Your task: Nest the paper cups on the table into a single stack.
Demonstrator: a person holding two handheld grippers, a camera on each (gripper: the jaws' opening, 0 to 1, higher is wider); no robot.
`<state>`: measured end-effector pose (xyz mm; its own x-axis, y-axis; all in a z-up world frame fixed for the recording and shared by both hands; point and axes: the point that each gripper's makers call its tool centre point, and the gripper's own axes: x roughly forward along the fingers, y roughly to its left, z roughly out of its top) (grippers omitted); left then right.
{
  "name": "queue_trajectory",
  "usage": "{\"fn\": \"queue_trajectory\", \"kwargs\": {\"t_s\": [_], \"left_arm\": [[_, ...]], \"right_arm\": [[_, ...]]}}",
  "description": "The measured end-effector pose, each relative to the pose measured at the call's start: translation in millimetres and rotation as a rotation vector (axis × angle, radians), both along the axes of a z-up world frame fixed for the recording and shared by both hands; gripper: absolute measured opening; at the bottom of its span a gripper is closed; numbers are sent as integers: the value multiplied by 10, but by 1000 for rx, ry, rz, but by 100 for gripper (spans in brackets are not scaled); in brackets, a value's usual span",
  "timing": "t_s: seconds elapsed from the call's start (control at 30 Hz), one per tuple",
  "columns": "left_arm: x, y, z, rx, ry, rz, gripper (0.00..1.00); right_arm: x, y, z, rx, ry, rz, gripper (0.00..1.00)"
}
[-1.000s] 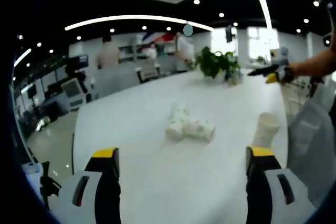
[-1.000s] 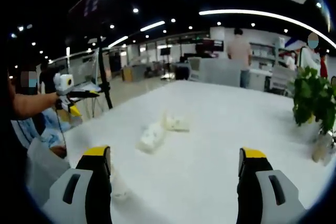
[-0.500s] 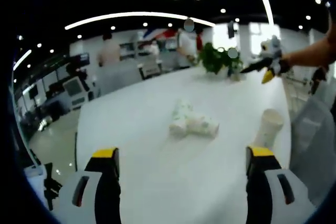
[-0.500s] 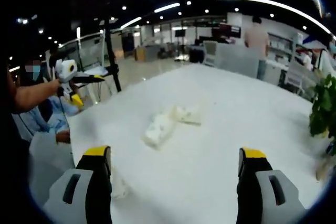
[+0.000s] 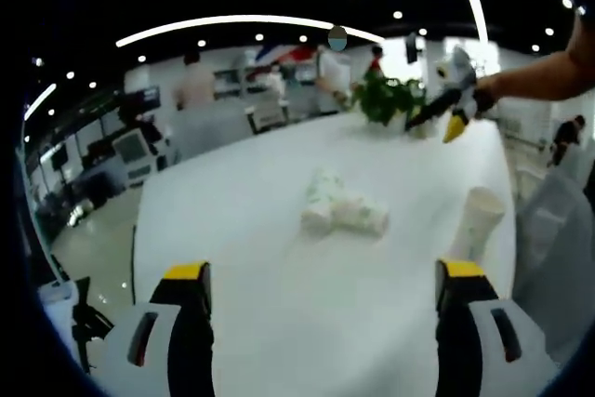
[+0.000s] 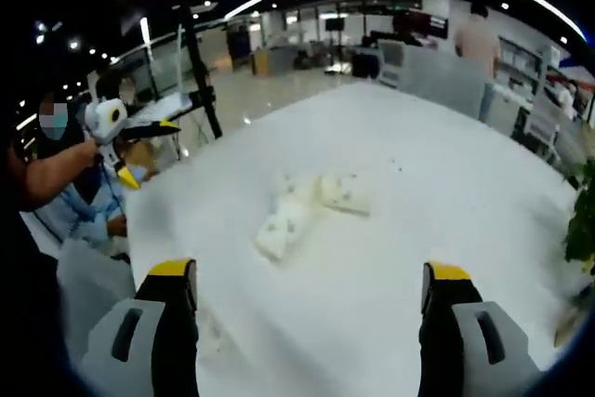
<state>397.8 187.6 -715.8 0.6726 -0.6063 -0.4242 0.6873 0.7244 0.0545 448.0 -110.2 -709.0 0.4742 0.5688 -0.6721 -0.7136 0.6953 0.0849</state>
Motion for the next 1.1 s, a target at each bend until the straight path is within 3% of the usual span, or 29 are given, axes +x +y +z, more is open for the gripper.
{"fn": "queue_trajectory", "kwargs": {"t_s": [0.1,0.5,0.87,1.1], "left_arm": [[7,16,-15,4,9,13,99],[45,66,-112,-2,25,30,99],[48,88,-137,-4,28,27,99],[59,94,-152,-29,20,28,99]], "right_arm": [[19,52,-24,-16,66,4,98],[195,367,-114,-78,118,60,97],[274,528,-262,-118,241,17,100],[307,656,-327,-143,261,25,99]]}}
